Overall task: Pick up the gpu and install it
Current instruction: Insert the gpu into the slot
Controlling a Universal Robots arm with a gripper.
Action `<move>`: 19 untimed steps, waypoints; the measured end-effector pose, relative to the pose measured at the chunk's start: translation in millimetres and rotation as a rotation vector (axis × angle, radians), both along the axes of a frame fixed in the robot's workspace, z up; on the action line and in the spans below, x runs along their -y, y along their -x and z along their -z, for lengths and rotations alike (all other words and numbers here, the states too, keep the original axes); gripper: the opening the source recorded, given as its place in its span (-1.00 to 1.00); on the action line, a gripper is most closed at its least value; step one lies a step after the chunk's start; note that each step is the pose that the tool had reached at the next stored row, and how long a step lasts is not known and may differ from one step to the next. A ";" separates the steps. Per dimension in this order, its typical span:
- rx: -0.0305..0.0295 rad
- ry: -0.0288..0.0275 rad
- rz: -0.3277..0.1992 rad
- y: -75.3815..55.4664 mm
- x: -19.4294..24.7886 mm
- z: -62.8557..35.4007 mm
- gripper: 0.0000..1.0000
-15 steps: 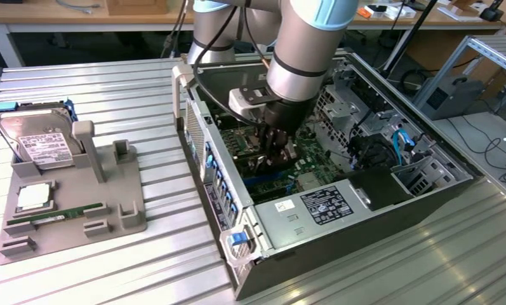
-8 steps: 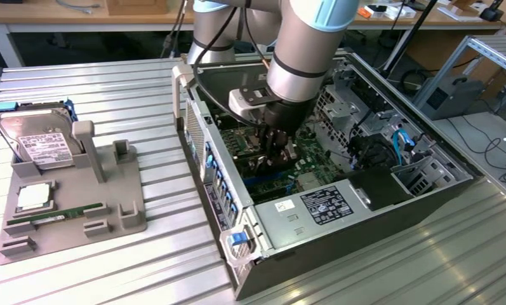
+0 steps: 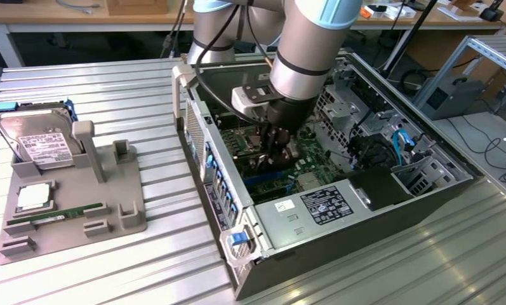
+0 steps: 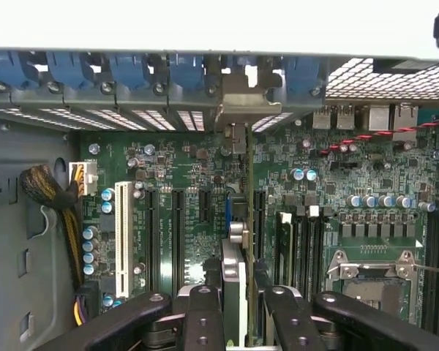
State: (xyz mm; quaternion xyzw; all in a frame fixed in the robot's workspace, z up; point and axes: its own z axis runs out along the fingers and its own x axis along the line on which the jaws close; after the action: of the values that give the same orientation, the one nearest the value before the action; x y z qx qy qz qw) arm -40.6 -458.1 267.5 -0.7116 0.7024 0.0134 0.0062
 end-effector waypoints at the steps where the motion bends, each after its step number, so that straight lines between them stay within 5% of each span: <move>1: -0.0004 0.0000 0.008 -1.8 0.2 0.0 -0.47; 6: -0.0007 0.0001 0.083 -2.9 0.6 0.4 -0.47; 11: -0.0008 0.0000 0.083 -3.6 6.1 0.5 -0.47; 14: -0.0011 0.0001 0.083 -4.8 15.7 0.4 -0.47; 19: -0.0054 0.0002 0.077 -19.6 16.6 0.5 -0.47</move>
State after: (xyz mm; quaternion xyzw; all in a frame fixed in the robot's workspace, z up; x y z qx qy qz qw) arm -21.0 -474.7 266.9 -0.6841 0.7292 0.0149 0.0048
